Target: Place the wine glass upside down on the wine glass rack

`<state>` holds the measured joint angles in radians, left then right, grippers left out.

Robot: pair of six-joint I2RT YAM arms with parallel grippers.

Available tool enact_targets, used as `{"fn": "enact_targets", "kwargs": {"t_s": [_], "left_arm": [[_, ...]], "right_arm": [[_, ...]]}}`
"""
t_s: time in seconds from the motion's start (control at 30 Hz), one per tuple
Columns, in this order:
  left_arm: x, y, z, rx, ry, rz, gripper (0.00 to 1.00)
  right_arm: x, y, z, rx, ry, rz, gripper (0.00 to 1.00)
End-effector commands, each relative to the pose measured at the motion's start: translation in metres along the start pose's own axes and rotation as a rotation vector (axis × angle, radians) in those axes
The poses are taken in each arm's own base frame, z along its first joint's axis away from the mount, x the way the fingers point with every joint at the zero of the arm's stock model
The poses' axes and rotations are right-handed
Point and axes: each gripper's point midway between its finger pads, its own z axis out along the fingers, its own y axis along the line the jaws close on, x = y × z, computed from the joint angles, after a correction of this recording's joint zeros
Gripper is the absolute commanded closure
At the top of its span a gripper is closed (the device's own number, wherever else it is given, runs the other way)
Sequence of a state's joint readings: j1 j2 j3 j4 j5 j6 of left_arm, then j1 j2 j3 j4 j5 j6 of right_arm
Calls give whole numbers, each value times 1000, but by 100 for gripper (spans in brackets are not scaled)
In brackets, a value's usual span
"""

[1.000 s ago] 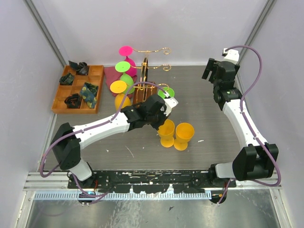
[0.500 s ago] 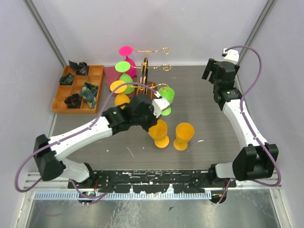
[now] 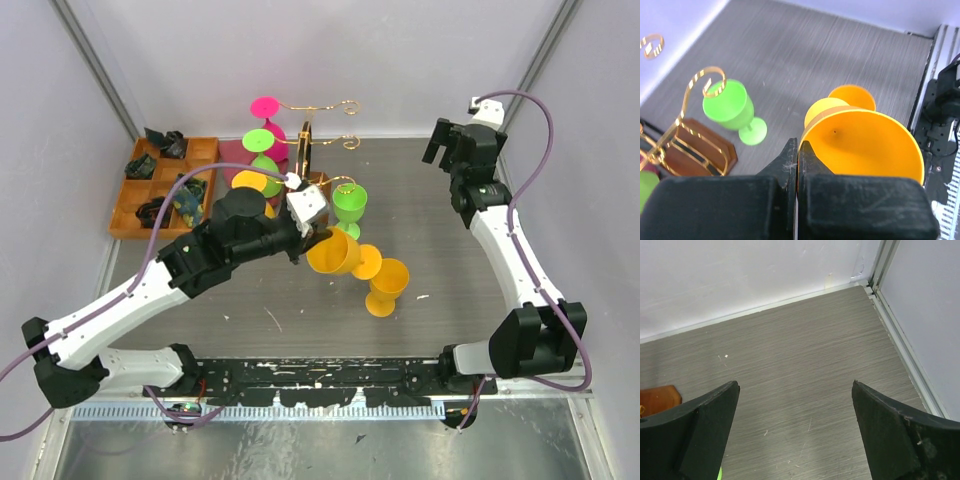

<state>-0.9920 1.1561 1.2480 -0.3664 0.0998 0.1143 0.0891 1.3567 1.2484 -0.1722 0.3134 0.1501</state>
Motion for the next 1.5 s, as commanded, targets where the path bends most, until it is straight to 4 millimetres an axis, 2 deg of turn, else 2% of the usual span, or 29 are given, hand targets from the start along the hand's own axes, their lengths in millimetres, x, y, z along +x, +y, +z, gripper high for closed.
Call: {"fn": "enact_targets", "kwargs": {"t_s": [0.0,0.13,0.2,0.23,0.33,0.47,0.6,0.7,0.83,0.9,0.97,1.17,1.37,1.47], "left_arm": [[-77,-11,-3,91,-228,134,100],[-117,-25,5,181,-369,209,100],[-141,-34,-3,233,-438,230,100],[-142,-36,5,257,-434,234,100],[-153,-34,6,243,-482,289,100],[-155,-13,32,146,-542,365,100],[-173,15,54,74,-625,369,100],[-185,38,65,20,-672,379,100],[-197,79,79,-73,-756,347,100],[-204,99,81,-129,-826,334,100],[-212,115,78,-190,-912,343,100],[-207,140,82,-268,-1007,342,100],[-199,162,80,-347,-1030,303,100],[-200,164,78,-355,-1052,292,100]], "right_arm": [[-50,-3,-19,8,-118,57,0],[-70,-9,-37,17,-161,69,0],[-79,-13,-46,29,-178,69,0],[-83,-15,-50,37,-186,70,0],[-93,-21,-62,58,-212,80,0],[-106,-15,-72,16,-235,126,0],[-129,4,-81,-89,-250,190,0],[-145,4,-88,-88,-287,210,0],[-168,-1,-89,-81,-334,243,0],[-177,-1,-87,-103,-349,281,0],[-185,7,-88,-182,-357,335,0],[-195,14,-91,-334,-360,510,0],[-198,49,-108,-572,-289,698,0],[-196,69,-115,-713,-239,787,0]]}}
